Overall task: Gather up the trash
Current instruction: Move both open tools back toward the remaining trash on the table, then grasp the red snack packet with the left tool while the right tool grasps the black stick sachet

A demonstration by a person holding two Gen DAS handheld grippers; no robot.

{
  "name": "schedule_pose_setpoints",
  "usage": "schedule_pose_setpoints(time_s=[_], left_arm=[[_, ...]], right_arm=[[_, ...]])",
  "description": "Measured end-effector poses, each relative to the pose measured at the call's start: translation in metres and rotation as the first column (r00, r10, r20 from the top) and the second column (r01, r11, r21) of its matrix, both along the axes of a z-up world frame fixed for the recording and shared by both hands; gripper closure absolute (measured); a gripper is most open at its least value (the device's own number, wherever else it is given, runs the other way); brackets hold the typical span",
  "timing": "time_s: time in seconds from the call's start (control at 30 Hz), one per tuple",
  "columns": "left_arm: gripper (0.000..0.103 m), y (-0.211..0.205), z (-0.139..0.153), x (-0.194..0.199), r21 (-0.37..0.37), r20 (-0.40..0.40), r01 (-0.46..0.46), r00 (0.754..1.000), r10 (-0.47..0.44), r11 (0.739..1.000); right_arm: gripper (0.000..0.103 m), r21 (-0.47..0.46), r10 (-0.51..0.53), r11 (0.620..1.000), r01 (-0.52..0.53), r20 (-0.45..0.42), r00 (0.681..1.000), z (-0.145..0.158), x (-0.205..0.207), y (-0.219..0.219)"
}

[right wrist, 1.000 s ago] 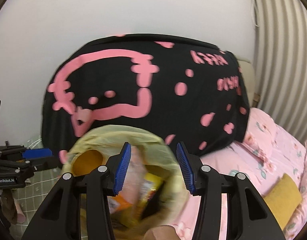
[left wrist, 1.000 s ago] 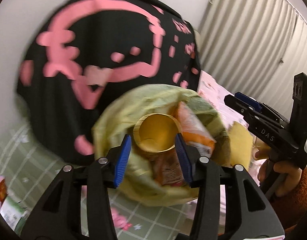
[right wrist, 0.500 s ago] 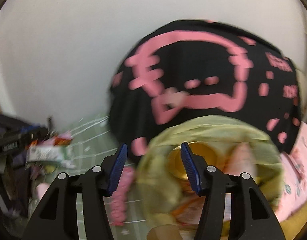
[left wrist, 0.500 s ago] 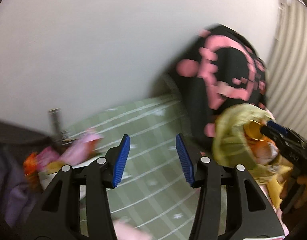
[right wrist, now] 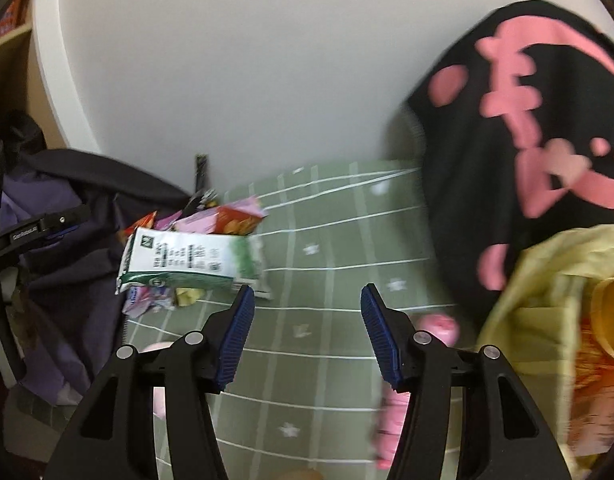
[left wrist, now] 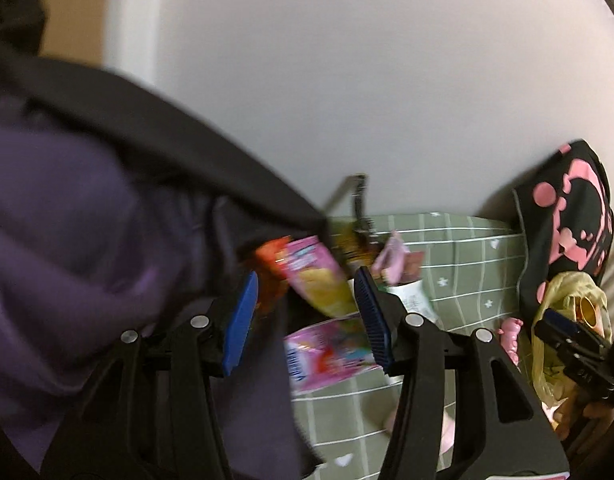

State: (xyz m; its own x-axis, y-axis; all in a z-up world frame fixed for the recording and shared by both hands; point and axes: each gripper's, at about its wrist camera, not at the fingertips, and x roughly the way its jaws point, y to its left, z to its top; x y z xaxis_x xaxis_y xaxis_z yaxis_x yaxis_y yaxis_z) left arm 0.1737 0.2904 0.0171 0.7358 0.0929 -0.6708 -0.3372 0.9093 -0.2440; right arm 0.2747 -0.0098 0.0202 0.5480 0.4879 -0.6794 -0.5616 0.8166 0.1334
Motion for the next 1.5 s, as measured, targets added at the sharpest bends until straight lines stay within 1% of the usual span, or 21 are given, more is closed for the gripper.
schedule_pose_setpoints(time_s=[0.07,0.13,0.2,0.23,0.27,0.33,0.37,0.43,0.53,0.6,0.67,0.7,0.77,0.87,0.97,1.0,1.1,1.23,1.3,1.37,1.5], left_arm=[[0.055,0.009,-0.004,-0.005,-0.026,0.005,-0.005,1.0,0.005,1.0],[0.055,0.017,-0.009,-0.005,-0.052,0.012,-0.008,1.0,0.008,0.999],[0.055,0.021,-0.013,0.002,-0.085,0.011,0.005,1.0,-0.004,0.996],[0.055,0.021,-0.016,0.01,-0.099,0.007,0.024,1.0,-0.024,0.995],[0.055,0.017,-0.017,0.016,-0.098,-0.001,0.035,0.999,-0.036,0.995],[0.055,0.009,-0.024,0.036,-0.069,-0.05,0.072,0.996,-0.076,0.995],[0.055,0.006,-0.027,0.043,-0.052,-0.068,0.076,0.995,-0.08,0.996],[0.056,0.008,-0.036,0.055,-0.028,-0.105,0.052,0.993,-0.054,0.998],[0.057,0.016,-0.05,0.068,-0.053,-0.142,0.023,0.989,-0.03,0.998],[0.063,0.017,-0.056,0.073,-0.054,-0.167,0.024,0.985,-0.033,0.998],[0.081,0.015,-0.062,0.079,-0.047,-0.2,0.032,0.979,-0.041,0.998],[0.082,0.014,-0.064,0.079,-0.046,-0.211,0.037,0.976,-0.046,0.998],[0.084,0.013,-0.063,0.076,-0.047,-0.203,0.045,0.978,-0.054,0.998],[0.087,0.013,-0.053,0.064,-0.073,-0.163,0.044,0.985,-0.055,0.996],[0.087,0.012,-0.036,0.047,-0.116,-0.096,0.034,0.994,-0.046,0.993],[0.087,0.013,-0.032,0.042,-0.12,-0.08,0.034,0.996,-0.044,0.992],[0.087,0.013,-0.025,0.031,-0.106,-0.069,0.025,0.997,-0.033,0.994],[0.087,0.017,-0.025,0.022,-0.094,-0.072,0.018,0.997,-0.025,0.995],[0.087,0.017,-0.025,0.02,-0.077,-0.074,0.02,0.997,-0.025,0.997],[0.087,0.016,-0.026,0.022,-0.078,-0.073,0.024,0.997,-0.03,0.997],[0.087,0.016,-0.026,0.022,-0.087,-0.065,0.032,0.997,-0.038,0.996]], right_arm=[[0.051,-0.02,0.038,0.999,-0.038,-0.003,0.999,-0.005,-0.001,0.023],[0.051,-0.052,0.049,0.997,-0.048,0.015,0.999,-0.007,-0.003,0.037],[0.051,-0.079,0.053,0.996,-0.05,0.036,0.998,-0.008,-0.005,0.049],[0.051,-0.09,0.056,0.995,-0.052,0.039,0.998,-0.01,-0.006,0.053],[0.051,-0.094,0.058,0.994,-0.054,0.037,0.998,-0.011,-0.005,0.054],[0.051,-0.098,0.06,0.994,-0.057,0.021,0.998,-0.015,-0.002,0.054],[0.051,-0.1,0.052,0.994,-0.05,0.018,0.998,-0.016,-0.001,0.051],[0.051,-0.102,0.035,0.994,-0.033,0.013,0.999,-0.017,0.001,0.047],[0.051,-0.086,0.013,0.996,-0.013,-0.001,1.0,-0.019,0.004,0.038],[0.051,-0.085,0.004,0.996,-0.004,0.002,1.0,-0.02,0.007,0.036],[0.051,-0.088,0.0,0.996,0.001,0.014,1.0,-0.018,0.012,0.039],[0.051,-0.087,0.002,0.996,-0.001,0.016,1.0,-0.017,0.013,0.042],[0.051,-0.078,0.013,0.997,-0.011,0.023,1.0,-0.015,0.018,0.054],[0.051,-0.053,0.03,0.998,-0.029,0.025,0.999,-0.011,0.027,0.074],[0.051,-0.006,0.062,0.998,-0.062,-0.004,0.998,-0.007,0.045,0.102],[0.051,0.006,0.072,0.997,-0.072,-0.019,0.997,-0.007,0.05,0.112],[0.051,0.005,0.092,0.996,-0.092,-0.041,0.995,-0.011,0.063,0.141],[0.054,0.017,0.186,0.983,-0.185,-0.056,0.981,-0.013,0.068,0.184],[0.056,-0.006,0.231,0.973,-0.232,-0.057,0.971,-0.017,0.071,0.205],[0.062,-0.05,0.244,0.968,-0.248,-0.066,0.967,-0.025,0.078,0.221],[0.071,-0.109,0.258,0.956,-0.273,-0.129,0.957,-0.043,0.091,0.234]])
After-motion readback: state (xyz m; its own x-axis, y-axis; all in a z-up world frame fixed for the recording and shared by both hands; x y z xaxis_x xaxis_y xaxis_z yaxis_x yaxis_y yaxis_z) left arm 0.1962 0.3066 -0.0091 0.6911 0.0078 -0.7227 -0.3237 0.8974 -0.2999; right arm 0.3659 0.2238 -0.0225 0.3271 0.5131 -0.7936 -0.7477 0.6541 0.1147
